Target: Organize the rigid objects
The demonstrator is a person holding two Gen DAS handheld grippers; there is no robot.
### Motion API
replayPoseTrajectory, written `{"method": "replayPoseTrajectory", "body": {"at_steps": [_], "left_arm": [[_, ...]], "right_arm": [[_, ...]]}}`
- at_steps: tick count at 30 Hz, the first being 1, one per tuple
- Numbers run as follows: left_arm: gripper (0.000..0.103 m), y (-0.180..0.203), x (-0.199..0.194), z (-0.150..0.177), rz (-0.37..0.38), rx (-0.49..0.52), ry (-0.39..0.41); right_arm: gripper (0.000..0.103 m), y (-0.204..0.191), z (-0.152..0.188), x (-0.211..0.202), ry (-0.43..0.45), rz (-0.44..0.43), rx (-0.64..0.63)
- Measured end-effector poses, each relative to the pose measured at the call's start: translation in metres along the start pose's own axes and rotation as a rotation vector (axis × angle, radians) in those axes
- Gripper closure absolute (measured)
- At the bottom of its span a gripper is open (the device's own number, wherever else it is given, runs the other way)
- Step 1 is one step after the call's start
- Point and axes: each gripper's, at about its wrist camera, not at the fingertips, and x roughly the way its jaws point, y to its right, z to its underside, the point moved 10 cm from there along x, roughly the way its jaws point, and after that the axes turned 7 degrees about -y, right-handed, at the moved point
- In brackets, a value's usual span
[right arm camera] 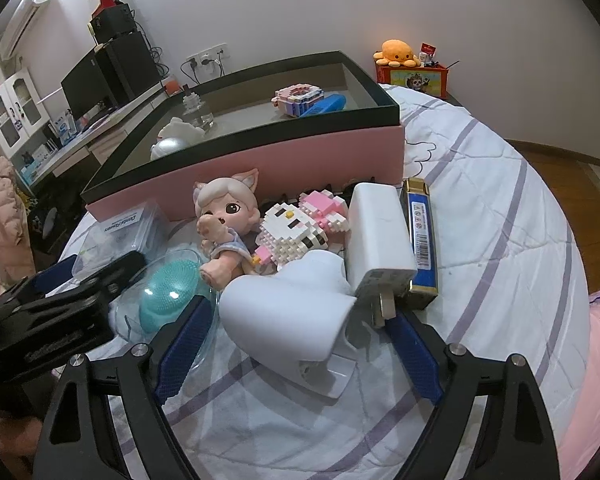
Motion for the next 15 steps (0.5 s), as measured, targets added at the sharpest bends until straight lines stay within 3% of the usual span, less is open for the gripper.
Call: {"method": "replayPoseTrajectory", "body": {"at_steps": [5, 8, 15], "left_arm": [[0.001, -0.001, 0.007, -0.003, -0.016, -0.027, -0.001], [0.005, -0.003, 0.008, 0.000, 0.025, -0.050, -0.009], [0.005, -0.014, -0.005, 0.009, 0.024, -0.075, 0.013]], "right_arm": [[0.015, 0.000, 0.000, 0.000, -0.003, 0.008, -0.011], [0.029, 0.003, -0.001, 0.001, -0.001, 0.021, -0.014], [0.043, 0.004, 0.002, -0.010, 0.020, -0.015, -0.014]]}}
